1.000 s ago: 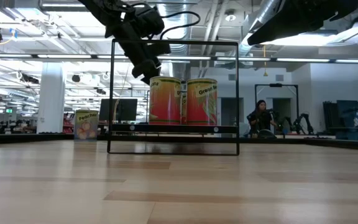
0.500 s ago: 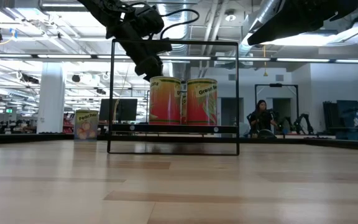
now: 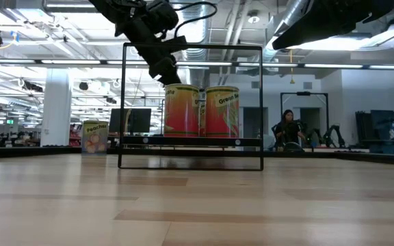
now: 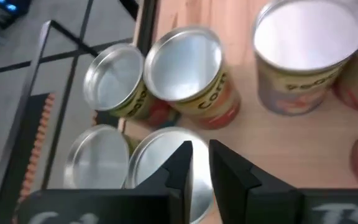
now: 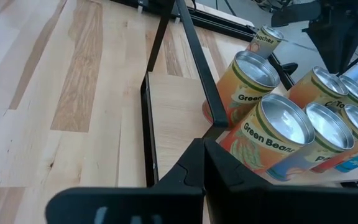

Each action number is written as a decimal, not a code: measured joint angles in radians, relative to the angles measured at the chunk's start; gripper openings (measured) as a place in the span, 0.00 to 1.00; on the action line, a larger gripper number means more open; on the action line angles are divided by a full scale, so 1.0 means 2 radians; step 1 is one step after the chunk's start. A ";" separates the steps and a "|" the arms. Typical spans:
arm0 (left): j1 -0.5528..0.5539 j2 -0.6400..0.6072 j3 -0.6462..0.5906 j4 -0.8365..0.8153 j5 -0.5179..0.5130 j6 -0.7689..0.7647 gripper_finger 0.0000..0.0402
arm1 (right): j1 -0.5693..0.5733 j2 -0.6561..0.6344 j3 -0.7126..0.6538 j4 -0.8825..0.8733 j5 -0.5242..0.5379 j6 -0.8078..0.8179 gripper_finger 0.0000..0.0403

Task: Pick and place cans onto a shelf
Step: Align the canned corn with the other canned corn on the shelf

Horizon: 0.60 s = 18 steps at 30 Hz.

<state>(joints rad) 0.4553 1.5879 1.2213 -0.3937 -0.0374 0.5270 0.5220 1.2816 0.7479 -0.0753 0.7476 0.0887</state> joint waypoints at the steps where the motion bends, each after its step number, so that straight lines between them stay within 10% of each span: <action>1: 0.000 0.000 0.000 -0.002 -0.010 0.000 0.09 | 0.000 0.000 0.000 0.000 0.000 0.000 0.04; 18: 0.018 0.034 0.002 -0.007 -0.012 -0.013 0.00 | 0.000 0.000 0.000 -0.001 -0.003 0.003 0.04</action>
<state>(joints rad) 0.4915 1.6552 1.2249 -0.4069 -0.0607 0.5018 0.5219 1.2817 0.7479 -0.0771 0.7411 0.0940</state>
